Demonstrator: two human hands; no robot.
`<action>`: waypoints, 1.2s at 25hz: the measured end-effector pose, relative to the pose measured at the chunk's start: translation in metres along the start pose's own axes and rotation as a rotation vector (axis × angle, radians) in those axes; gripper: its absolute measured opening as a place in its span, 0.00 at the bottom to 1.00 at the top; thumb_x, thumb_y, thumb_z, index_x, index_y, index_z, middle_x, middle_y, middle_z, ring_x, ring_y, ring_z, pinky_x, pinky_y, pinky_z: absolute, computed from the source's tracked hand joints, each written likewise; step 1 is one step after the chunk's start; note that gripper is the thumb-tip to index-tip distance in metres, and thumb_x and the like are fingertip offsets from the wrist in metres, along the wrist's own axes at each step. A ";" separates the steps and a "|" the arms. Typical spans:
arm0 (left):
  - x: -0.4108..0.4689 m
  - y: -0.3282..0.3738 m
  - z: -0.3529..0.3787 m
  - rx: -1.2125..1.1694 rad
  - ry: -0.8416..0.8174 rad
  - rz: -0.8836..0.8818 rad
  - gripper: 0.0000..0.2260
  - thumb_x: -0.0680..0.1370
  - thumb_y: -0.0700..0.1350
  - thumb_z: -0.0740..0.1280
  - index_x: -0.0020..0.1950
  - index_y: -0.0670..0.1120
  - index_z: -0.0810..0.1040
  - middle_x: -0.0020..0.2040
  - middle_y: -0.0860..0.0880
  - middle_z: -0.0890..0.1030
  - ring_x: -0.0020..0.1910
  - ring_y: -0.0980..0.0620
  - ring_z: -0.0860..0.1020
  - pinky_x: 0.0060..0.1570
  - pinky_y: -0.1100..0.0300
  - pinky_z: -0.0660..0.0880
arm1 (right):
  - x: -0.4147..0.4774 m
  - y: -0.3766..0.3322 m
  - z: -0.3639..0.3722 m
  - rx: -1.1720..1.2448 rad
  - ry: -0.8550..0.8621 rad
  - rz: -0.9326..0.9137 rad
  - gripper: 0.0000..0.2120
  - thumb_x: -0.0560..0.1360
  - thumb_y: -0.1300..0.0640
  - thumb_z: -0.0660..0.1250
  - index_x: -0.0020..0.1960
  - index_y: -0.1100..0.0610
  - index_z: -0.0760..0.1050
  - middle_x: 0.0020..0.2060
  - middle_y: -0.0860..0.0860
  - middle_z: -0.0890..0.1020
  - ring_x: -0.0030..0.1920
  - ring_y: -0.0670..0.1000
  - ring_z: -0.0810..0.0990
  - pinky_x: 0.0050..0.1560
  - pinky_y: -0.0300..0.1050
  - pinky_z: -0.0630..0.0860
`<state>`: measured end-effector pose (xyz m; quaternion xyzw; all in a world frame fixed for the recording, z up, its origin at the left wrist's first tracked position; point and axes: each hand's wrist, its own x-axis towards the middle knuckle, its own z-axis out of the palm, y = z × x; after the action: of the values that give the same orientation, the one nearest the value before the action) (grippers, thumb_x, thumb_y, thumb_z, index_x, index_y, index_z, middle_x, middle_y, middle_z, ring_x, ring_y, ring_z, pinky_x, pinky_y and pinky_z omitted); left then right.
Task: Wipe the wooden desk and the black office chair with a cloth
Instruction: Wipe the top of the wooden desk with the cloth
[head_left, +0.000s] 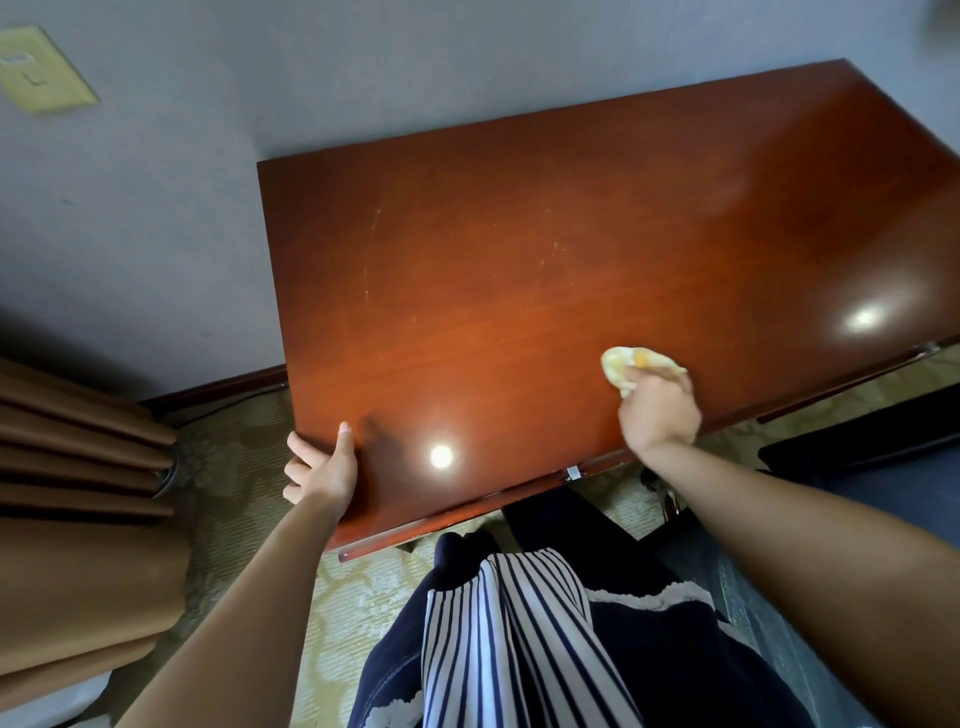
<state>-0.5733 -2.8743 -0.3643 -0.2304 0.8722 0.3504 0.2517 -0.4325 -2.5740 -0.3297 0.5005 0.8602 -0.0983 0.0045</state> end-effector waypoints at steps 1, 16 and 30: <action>0.000 0.000 0.000 -0.005 -0.002 0.000 0.33 0.78 0.65 0.51 0.78 0.52 0.45 0.76 0.43 0.53 0.73 0.38 0.53 0.71 0.44 0.49 | -0.009 -0.013 0.004 -0.005 0.008 -0.127 0.17 0.76 0.58 0.63 0.64 0.48 0.75 0.60 0.51 0.77 0.66 0.54 0.68 0.53 0.46 0.74; -0.002 -0.013 -0.019 -0.515 -0.327 -0.098 0.39 0.74 0.71 0.46 0.77 0.48 0.54 0.77 0.44 0.56 0.75 0.41 0.56 0.73 0.41 0.54 | -0.103 -0.108 0.029 -0.145 -0.115 -1.784 0.13 0.68 0.55 0.72 0.50 0.43 0.81 0.50 0.40 0.81 0.44 0.46 0.77 0.32 0.38 0.76; -0.015 -0.016 -0.013 -0.028 -0.105 0.188 0.39 0.77 0.58 0.62 0.77 0.52 0.38 0.78 0.53 0.47 0.76 0.48 0.50 0.71 0.43 0.47 | -0.023 -0.190 0.037 -0.160 -0.378 -1.472 0.19 0.78 0.57 0.61 0.67 0.42 0.71 0.71 0.44 0.66 0.63 0.51 0.65 0.51 0.40 0.64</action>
<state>-0.5559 -2.8907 -0.3553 -0.1324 0.8706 0.3964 0.2596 -0.5883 -2.6910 -0.3320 -0.2290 0.9609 -0.0973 0.1212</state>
